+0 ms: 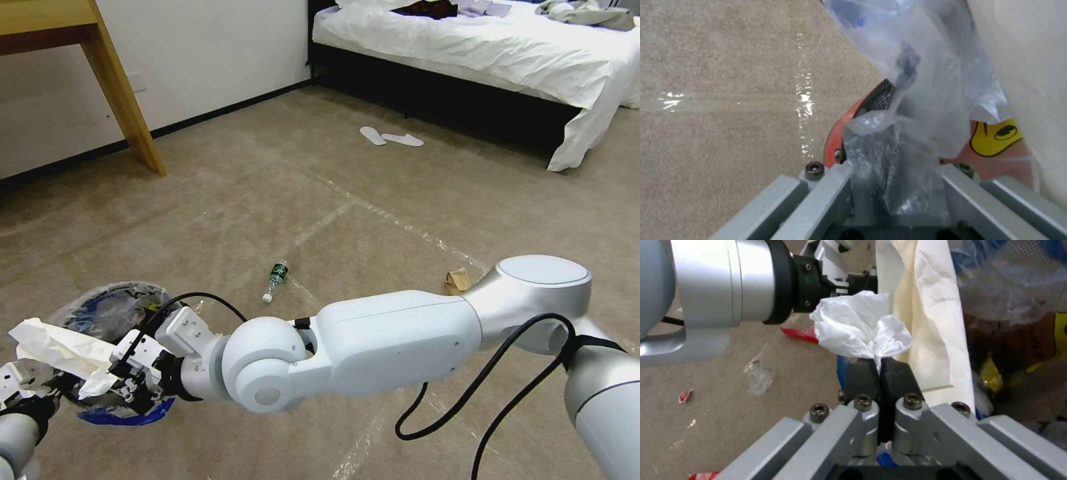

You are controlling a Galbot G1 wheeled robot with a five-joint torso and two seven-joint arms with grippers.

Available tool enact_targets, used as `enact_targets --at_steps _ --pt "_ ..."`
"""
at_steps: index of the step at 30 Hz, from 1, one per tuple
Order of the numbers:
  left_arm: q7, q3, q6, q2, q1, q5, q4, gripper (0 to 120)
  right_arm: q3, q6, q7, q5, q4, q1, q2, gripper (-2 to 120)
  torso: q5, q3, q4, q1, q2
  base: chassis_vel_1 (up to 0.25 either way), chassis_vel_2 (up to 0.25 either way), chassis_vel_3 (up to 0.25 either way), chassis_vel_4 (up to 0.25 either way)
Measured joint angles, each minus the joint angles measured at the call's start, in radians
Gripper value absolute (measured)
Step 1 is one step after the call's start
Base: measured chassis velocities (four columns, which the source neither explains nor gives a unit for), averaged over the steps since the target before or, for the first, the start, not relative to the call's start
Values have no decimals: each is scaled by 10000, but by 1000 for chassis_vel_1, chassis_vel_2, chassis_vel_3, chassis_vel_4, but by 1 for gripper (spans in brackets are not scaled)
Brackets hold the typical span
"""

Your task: Pick up the trash bin and place the garbage on the floor into it.

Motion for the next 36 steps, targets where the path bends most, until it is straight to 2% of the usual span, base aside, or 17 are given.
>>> enact_targets --at_steps 15,25,36 --pt "3 -44 -9 6 -32 -36 -46 0 -84 -31 12 15 -266 -32 365 0 0 0 0 0 0 0 0 0 0" --pt "6 -56 -9 -34 128 -46 -271 0 -204 -69 48 -176 -736 -186 717 0 0 0 0 0 0 0 0 0 0" --pt "12 -119 -9 -31 267 -118 -546 0 -233 -69 34 -399 -1015 -277 763 0 0 0 0 0 0 0 0 0 0"
